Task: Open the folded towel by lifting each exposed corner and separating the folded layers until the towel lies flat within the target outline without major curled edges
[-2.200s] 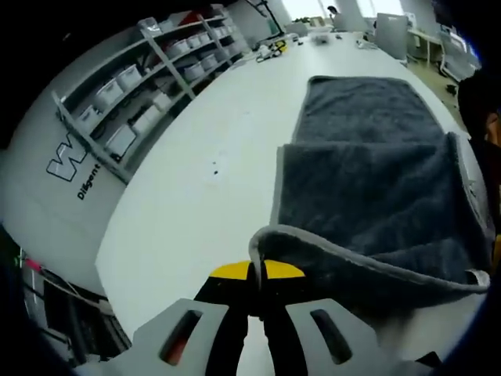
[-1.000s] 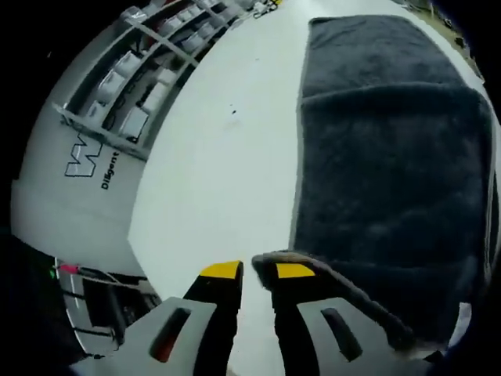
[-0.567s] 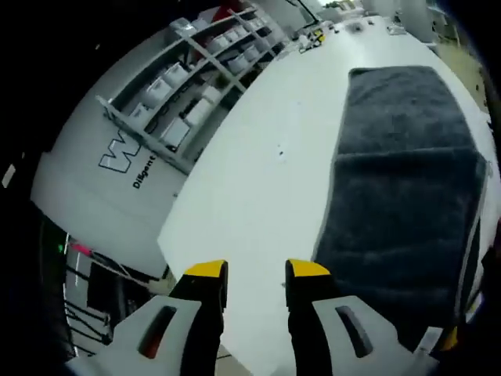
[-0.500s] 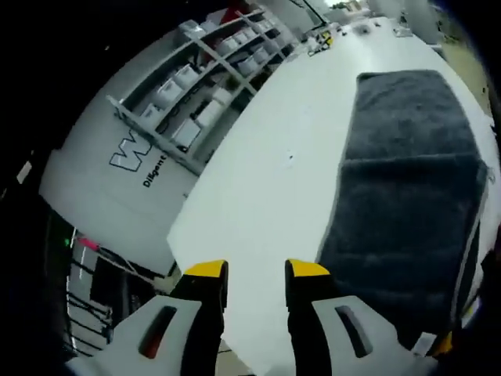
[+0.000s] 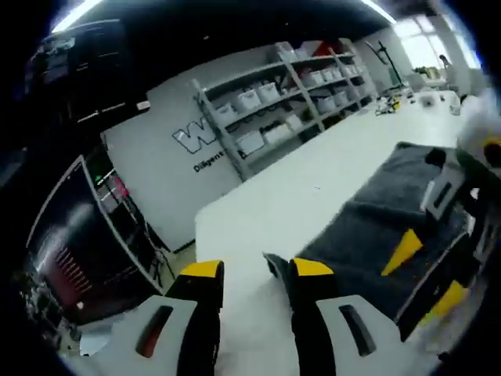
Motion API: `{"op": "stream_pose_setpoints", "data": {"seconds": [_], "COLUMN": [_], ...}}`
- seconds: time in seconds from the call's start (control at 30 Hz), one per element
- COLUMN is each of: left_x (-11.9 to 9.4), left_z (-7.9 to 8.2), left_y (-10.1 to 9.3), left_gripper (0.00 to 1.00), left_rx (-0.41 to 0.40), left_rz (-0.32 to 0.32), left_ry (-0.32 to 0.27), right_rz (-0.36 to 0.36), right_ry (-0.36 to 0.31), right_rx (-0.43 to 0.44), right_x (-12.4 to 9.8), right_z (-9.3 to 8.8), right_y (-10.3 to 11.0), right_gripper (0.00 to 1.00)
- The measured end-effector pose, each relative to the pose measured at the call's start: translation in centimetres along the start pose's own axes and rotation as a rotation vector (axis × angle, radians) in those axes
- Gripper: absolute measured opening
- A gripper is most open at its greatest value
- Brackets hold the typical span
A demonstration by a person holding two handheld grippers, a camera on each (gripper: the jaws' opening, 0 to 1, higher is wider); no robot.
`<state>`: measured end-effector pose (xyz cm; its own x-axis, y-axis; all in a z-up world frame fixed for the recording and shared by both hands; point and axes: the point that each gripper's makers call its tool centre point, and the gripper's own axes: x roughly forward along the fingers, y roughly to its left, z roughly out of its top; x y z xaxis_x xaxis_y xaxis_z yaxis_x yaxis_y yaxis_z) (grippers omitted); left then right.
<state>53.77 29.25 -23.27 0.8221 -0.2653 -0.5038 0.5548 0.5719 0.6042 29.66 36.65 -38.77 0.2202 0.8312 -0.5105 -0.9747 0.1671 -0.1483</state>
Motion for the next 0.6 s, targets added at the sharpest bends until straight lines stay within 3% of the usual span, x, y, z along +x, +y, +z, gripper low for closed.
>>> {"op": "stream_pose_setpoints", "data": {"seconds": [0.13,0.17,0.2,0.23,0.33,0.4,0.5,0.53,0.6], "left_x": [-1.0,-2.2,-4.0,-5.6,-8.8,-9.4,-10.4,-11.4,-11.9], "left_z": [-0.3,-0.7,-1.0,-1.6,-3.6,-4.2,-5.3,-5.6,-5.3], "left_y": [-0.6,-1.2,-1.6,-1.8,-2.3,-2.5,-2.7,-3.5,-4.3], "left_gripper": [0.39,0.47,0.52,0.55,0.64,0.72,0.75,0.73,0.71], "left_rx": [-0.043,-0.075,-0.152,-0.2,-0.289,-0.301,-0.331,-0.394,-0.47], "left_rz": [-0.008,0.004,0.058,0.094,0.19,0.21,0.25,0.267,0.236], "left_ry": [-0.029,-0.039,-0.075,-0.097,-0.131,-0.123,-0.119,-0.163,-0.237], "right_rz": [0.015,0.016,0.031,0.031,-0.009,-0.032,-0.059,-0.086,-0.122], "right_ry": [-0.011,-0.012,-0.012,-0.01,-0.014,-0.02,-0.027,-0.03,-0.029], "right_rx": [-0.003,-0.005,-0.041,-0.045,-0.094,-0.105,-0.117,-0.127,-0.156], "right_x": [-1.8,-2.0,-4.4,-5.3,-8.8,-9.5,-10.6,-11.5,-12.3], "right_z": [0.3,0.3,0.3,0.3,1.1,1.6,2.4,3.4,3.9], "right_y": [-0.2,-0.2,-0.7,-1.1,-4.1,-5.2,-7.2,-9.6,-11.3], "right_gripper": [0.33,0.33,0.34,0.33,0.34,0.34,0.34,0.34,0.35]}}
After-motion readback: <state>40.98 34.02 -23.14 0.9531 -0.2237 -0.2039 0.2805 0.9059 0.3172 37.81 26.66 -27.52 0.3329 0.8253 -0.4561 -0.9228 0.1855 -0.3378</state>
